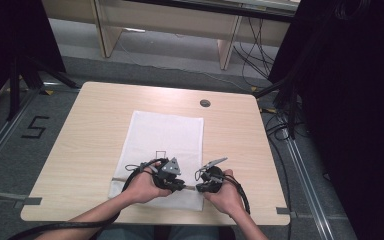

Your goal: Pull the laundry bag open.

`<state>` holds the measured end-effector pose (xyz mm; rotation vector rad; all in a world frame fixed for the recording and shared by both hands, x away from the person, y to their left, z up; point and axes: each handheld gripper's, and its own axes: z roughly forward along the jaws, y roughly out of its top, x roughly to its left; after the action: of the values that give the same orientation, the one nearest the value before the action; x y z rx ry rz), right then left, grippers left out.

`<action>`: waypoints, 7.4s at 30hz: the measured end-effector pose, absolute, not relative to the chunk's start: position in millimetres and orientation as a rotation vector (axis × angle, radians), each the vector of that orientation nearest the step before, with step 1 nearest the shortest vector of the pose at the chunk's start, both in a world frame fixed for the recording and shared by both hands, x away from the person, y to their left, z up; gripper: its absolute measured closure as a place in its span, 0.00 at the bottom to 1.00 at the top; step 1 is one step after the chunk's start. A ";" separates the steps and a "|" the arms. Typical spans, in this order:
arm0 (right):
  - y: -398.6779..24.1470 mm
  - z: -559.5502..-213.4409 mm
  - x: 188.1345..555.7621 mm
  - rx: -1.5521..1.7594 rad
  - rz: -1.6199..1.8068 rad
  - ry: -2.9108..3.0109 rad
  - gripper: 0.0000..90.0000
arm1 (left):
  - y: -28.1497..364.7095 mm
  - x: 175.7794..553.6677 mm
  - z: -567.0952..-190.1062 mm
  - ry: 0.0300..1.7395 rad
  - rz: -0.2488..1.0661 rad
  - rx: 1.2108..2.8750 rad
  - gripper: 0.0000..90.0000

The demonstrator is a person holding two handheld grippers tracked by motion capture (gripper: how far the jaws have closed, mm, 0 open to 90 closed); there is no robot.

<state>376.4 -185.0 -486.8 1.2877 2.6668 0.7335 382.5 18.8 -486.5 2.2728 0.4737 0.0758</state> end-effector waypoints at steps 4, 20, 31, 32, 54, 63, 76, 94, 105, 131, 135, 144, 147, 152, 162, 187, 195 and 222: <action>-184.9 -486.7 376.5 1.292 0.733 2.667 1.00 | 20.6 382.9 -486.0 0.465 0.083 2.280 0.91; -185.3 -486.8 376.4 1.315 0.736 2.663 1.00 | 20.7 381.8 -486.0 0.460 0.084 2.266 0.91; -185.3 -486.8 376.2 1.316 0.736 2.662 1.00 | 24.8 381.5 -485.5 0.467 0.084 2.265 0.91; -185.3 -486.8 376.2 1.315 0.736 2.663 1.00 | 24.7 380.9 -485.8 0.477 0.082 2.262 0.91; -185.1 -486.9 376.3 1.294 0.735 2.664 1.00 | 33.2 380.8 -483.2 0.473 0.083 2.274 0.91; -185.0 -486.9 376.2 1.293 0.734 2.664 1.00 | 35.6 380.2 -483.4 0.469 0.086 2.274 0.91; -184.3 -486.9 375.8 1.294 0.729 2.663 1.00 | 39.2 379.9 -482.3 0.457 0.092 2.285 0.91; -184.1 -486.8 375.9 1.295 0.726 2.665 1.00 | 41.8 380.9 -483.7 0.453 0.085 2.288 0.91; -184.6 -486.8 375.7 1.299 0.727 2.663 1.00 | 42.3 381.1 -485.4 0.475 0.060 2.275 0.91; -186.0 -486.9 376.1 1.328 0.736 2.661 1.00 | 52.1 380.4 -483.1 0.475 0.039 2.258 0.91; -186.1 -486.9 376.2 1.329 0.735 2.662 1.00 | 54.5 379.9 -482.4 0.481 0.044 2.260 0.91; -186.6 -487.1 376.0 1.339 0.744 2.661 1.00 | 61.1 378.9 -481.0 0.483 0.050 2.257 0.91; -186.3 -487.1 376.0 1.341 0.741 2.659 1.00 | 61.7 379.2 -481.0 0.459 0.057 2.261 0.91; -185.4 -486.0 374.6 1.369 0.720 2.654 1.00 | 66.9 378.7 -480.0 0.490 0.046 2.250 0.91; -185.3 -485.8 374.3 1.364 0.725 2.658 1.00 | 71.8 379.0 -479.3 0.481 0.049 2.258 0.91; -185.3 -486.2 374.3 1.351 0.716 2.656 1.00 | 83.0 377.3 -479.1 0.487 0.036 2.255 0.91; -185.0 -485.8 373.8 1.365 0.710 2.654 1.00 | 86.4 375.3 -478.5 0.482 0.049 2.261 0.91; -185.5 -485.8 373.9 1.362 0.721 2.657 1.00 | 107.2 371.7 -477.7 0.506 0.059 2.249 0.91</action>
<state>373.9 -185.5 -485.8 1.3617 2.6569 0.7213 371.7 107.2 -477.7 2.2490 0.5059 0.0586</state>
